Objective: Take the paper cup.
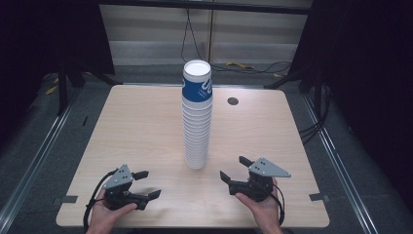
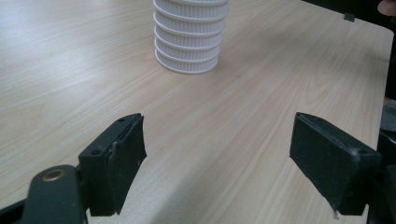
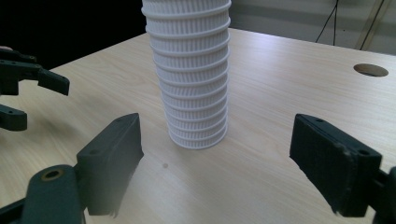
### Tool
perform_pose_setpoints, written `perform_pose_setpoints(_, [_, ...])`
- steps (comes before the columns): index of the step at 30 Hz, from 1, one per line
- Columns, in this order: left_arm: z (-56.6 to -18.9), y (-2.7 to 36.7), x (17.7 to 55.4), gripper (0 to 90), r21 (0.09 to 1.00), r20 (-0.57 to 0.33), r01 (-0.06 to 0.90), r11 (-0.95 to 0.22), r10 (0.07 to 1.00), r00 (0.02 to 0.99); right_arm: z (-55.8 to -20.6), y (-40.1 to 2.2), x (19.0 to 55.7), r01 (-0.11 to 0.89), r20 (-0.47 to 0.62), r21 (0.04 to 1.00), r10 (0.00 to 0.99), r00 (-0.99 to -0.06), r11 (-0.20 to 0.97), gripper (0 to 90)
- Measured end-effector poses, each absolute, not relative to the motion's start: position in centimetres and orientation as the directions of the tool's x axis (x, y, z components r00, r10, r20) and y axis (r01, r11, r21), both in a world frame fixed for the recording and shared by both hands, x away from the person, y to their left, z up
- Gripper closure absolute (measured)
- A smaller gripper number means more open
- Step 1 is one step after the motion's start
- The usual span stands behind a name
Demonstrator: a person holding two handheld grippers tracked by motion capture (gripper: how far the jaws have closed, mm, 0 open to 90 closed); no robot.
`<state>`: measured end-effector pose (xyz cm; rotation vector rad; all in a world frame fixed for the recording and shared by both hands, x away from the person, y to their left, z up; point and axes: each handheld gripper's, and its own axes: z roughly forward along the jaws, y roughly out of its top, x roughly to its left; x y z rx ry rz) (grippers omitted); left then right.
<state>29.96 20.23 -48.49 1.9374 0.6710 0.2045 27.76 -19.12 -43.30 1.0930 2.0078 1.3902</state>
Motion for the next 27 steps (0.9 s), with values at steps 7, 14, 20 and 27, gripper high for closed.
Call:
perform_pose_setpoints(7, [-48.3,20.2,29.6,18.1,0.88,-0.134,0.347,-0.324,0.531,0.837,-41.7,-18.8,28.1,0.332,0.069,0.928,0.797,-0.599,0.169,17.2])
perform_pose_setpoints(14, [-48.4,20.3,29.8,18.1,0.877,-0.14,0.354,-0.324,0.532,0.835,-39.8,-18.4,29.3,0.3,0.053,0.938,0.784,-0.618,0.173,20.1])
perform_pose_setpoints(20, [-48.4,20.3,29.7,18.1,0.877,-0.137,0.351,-0.328,0.529,0.838,-38.8,-17.6,30.5,0.303,0.069,0.938,0.767,-0.637,0.167,21.6])
perform_pose_setpoints(27, [-48.5,20.3,29.7,18.1,0.878,-0.14,0.35,-0.327,0.524,0.84,-37.3,-16.7,31.2,0.292,0.07,0.941,0.744,-0.665,0.173,20.9])
